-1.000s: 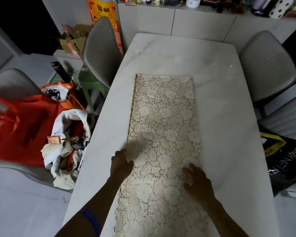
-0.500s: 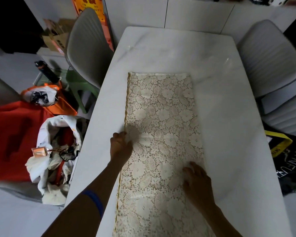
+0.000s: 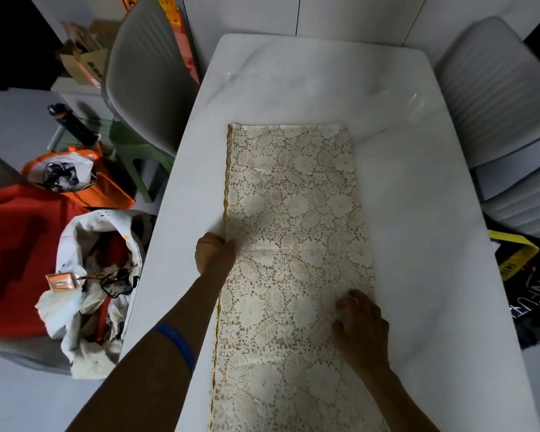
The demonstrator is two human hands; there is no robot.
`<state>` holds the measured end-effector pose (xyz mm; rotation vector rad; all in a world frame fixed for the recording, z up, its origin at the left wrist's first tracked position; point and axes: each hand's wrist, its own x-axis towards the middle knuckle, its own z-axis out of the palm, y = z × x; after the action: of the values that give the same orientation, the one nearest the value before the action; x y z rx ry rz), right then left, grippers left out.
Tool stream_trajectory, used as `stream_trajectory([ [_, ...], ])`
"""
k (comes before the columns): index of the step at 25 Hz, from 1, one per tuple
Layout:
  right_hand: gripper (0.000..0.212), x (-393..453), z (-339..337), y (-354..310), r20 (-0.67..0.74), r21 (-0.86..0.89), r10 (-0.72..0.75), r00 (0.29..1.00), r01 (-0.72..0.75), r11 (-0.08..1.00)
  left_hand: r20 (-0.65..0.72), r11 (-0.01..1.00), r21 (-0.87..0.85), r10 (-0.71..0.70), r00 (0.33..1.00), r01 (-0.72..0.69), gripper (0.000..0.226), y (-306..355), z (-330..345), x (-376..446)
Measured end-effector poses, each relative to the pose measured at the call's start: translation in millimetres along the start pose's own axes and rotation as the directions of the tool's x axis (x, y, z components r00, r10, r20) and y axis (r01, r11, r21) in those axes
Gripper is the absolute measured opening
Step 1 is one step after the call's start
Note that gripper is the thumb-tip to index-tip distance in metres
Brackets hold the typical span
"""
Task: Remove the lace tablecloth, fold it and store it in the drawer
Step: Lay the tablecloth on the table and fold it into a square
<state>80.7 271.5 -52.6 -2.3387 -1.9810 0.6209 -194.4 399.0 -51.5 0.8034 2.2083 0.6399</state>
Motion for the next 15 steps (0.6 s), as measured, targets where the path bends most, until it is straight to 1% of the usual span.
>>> stream_trajectory([
  [2, 0.027, 3, -1, 3, -0.007, 0.01, -0.007, 1.0, 0.007, 1.0, -0.022, 1.0, 0.014, 0.0, 1.0, 0.0, 0.007, -1, 3, 1],
  [5, 0.024, 5, -2, 6, -0.044, 0.019, -0.019, 0.999, 0.02, 1.0, -0.038, 0.999, 0.037, 0.012, 0.999, -0.011, 0.011, -2, 2, 2],
  [8, 0.028, 2, -1, 5, -0.074, -0.012, -0.018, 0.997, 0.017, 1.0, -0.055, 0.998, 0.038, 0.051, 0.997, -0.049, 0.011, -7, -1, 1],
  [10, 0.034, 4, -3, 6, -0.095, -0.005, 0.013, 0.995, -0.013, 1.0, -0.063, 0.998, 0.013, 0.058, 0.996, -0.058, 0.011, -10, -4, 0],
  [11, 0.038, 7, -5, 7, -0.102, 0.027, 0.044, 0.994, -0.041, 0.999, -0.067, 0.997, -0.021, 0.067, 0.996, -0.068, 0.013, -11, -4, 0],
  [13, 0.044, 18, -12, 11, -0.1, 0.14, 0.125, 0.987, -0.111, 0.984, -0.077, 0.989, -0.096, 0.105, 0.991, -0.112, 0.024, -11, -5, 0],
  [15, 0.046, 29, -20, 16, -0.093, 0.238, 0.18, 0.979, -0.154, 0.959, -0.091, 0.983, -0.101, 0.143, 0.985, -0.152, 0.031, -10, -2, 2],
])
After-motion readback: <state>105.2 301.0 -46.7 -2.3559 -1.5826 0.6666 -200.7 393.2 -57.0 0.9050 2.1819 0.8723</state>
